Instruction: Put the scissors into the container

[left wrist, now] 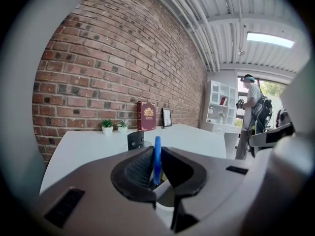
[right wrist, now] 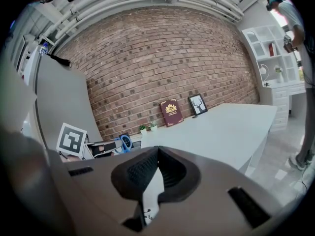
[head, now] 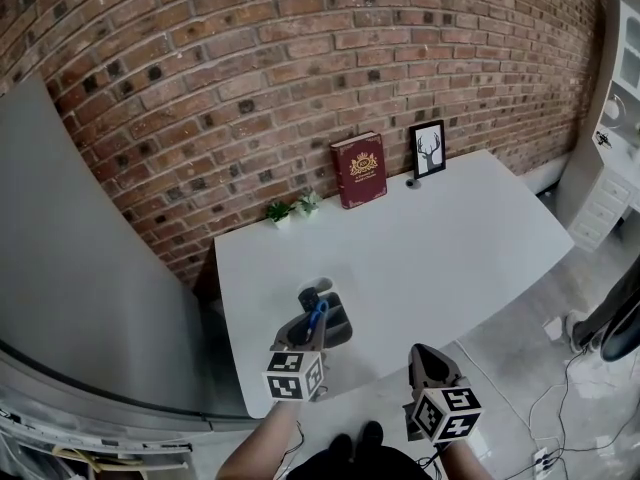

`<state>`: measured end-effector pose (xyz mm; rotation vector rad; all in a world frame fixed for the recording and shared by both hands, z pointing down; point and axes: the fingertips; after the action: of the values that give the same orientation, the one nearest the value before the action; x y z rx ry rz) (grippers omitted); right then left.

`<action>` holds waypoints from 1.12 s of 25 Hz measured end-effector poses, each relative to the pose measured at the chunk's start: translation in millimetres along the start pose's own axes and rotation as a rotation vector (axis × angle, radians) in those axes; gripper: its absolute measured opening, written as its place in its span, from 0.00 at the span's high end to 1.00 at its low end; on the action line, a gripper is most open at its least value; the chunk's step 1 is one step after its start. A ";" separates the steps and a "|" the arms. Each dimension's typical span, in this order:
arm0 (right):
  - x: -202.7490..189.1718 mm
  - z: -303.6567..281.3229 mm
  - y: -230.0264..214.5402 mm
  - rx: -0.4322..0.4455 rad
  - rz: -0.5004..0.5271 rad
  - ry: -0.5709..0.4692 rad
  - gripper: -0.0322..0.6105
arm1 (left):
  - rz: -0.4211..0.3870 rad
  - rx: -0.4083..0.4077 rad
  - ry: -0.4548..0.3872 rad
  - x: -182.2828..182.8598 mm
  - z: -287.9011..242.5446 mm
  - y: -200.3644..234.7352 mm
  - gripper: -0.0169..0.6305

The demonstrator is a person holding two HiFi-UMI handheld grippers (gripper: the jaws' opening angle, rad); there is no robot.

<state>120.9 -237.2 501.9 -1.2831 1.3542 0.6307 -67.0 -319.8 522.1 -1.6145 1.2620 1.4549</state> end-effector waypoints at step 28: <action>-9.7 -3.5 12.5 0.038 0.017 0.027 0.95 | 0.071 0.055 0.113 -25.1 18.0 20.6 0.86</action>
<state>106.3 -233.8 508.0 -1.2548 1.3943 0.5987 -91.2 -304.6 545.8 -1.6501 1.4231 1.3753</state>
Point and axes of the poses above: the fingertips, and each gripper's own axes: z backward along the fingers, y to its left, x out of its top, and after that the axes turned 8 degrees about -y, right-handed
